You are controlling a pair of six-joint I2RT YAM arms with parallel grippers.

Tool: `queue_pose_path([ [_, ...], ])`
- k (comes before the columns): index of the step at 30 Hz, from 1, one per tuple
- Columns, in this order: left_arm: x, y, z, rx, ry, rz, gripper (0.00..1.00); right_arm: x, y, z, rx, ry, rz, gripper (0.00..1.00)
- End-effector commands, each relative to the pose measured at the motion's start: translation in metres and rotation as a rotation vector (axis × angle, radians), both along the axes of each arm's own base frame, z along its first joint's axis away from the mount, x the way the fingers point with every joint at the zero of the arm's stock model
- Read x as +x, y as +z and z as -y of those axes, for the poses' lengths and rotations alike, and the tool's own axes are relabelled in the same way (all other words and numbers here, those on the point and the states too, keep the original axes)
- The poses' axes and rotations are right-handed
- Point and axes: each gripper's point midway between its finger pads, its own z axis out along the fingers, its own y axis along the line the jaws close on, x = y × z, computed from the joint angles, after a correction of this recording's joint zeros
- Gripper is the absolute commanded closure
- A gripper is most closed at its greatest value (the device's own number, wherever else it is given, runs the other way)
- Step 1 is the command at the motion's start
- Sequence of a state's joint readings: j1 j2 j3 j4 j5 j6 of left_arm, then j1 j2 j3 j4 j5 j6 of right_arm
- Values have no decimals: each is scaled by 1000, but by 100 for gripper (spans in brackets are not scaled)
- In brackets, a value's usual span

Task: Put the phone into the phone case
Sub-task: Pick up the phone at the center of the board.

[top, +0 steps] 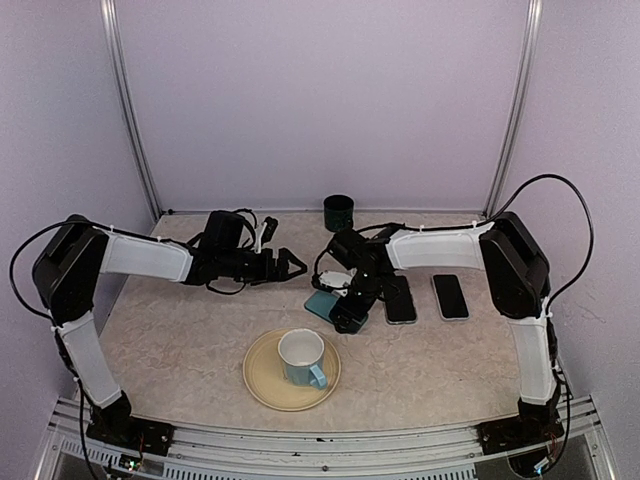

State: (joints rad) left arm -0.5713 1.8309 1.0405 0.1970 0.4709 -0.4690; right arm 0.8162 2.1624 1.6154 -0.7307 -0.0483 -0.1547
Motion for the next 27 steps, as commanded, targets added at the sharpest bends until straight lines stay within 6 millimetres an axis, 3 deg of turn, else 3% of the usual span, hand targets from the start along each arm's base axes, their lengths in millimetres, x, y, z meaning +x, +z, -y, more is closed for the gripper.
queue_pose_path([
  [1, 16, 20, -29, 64, 115, 90, 1, -16, -24, 12, -118, -8, -62, 9],
  [6, 35, 35, -67, 206, 280, 185, 1, -14, -29, 14, -170, -11, -68, 12],
  [15, 47, 82, -109, 349, 429, 309, 1, -11, -33, 16, -232, 1, -81, 16],
  [20, 51, 108, -129, 325, 495, 346, 1, -9, -37, 13, -237, 7, -87, 25],
  [24, 53, 125, -135, 281, 473, 375, 1, -3, -34, 8, -227, 0, -68, 29],
  [27, 52, 137, -129, 286, 414, 422, 1, 5, -25, 3, -205, -4, -35, 30],
])
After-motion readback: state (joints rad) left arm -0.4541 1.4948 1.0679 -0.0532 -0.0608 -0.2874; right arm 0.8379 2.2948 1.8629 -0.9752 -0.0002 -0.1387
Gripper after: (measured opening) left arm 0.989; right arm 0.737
